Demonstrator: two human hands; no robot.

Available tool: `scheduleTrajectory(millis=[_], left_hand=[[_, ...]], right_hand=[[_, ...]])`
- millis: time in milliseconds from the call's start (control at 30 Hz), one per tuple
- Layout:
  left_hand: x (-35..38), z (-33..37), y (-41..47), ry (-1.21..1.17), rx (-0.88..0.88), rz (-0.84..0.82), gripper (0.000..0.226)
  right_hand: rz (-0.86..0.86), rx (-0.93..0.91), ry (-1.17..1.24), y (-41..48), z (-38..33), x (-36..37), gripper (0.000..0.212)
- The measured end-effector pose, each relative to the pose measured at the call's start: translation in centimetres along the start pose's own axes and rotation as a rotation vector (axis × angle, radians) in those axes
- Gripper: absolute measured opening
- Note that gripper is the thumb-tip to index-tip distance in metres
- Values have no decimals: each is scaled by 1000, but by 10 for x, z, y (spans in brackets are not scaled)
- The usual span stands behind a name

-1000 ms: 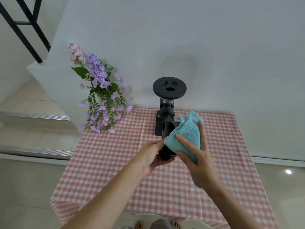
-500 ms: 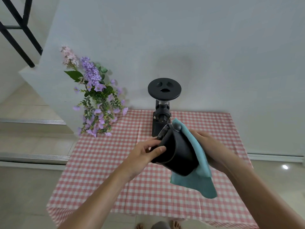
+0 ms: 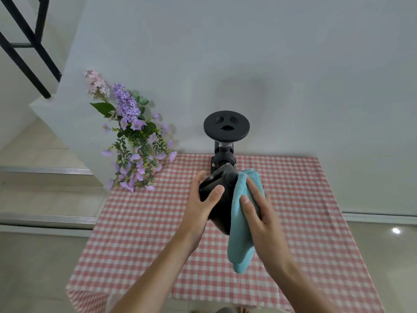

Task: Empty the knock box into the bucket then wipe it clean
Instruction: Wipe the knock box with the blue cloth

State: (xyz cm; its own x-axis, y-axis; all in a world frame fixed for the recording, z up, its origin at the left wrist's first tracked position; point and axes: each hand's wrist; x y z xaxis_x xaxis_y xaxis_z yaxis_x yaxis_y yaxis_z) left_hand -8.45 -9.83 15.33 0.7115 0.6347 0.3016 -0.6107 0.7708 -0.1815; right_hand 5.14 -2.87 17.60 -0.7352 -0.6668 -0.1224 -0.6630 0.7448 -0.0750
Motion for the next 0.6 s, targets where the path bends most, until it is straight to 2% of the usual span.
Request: scheduleTrajectory(millis=[100, 233, 333, 433, 500, 600], left_hand=[[1, 5, -4, 75, 6, -57, 82], [-7, 16, -5, 153, 13, -129, 83], [-18, 18, -8, 216, -2, -287, 79], [-18, 16, -13, 192, -40, -362, 76], [-16, 13, -12, 144, -27, -332, 74], [-14, 9, -12, -38, -30, -163, 91]], right_hand=[[-8, -77, -63, 0, 0, -1, 38], [-136, -138, -135, 9, -9, -14, 42], [-258, -59, -75, 22, -28, -27, 43], [-301, 45, -2, 31, -39, -30, 31], [-293, 37, -21, 31, -41, -26, 32], [-264, -99, -143, 24, -37, -13, 49]])
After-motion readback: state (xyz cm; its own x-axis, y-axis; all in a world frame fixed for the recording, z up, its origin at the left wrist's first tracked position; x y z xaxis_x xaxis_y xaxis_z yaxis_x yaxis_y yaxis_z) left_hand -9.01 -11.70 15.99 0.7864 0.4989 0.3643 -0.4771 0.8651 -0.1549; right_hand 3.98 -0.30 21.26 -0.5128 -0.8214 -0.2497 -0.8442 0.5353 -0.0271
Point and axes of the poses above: each hand's wrist, its own y-axis towards the middle knuckle, its own x-axis out of the palm, z = x × y, and after that the axes turned 5 degrees about -y, right-handed
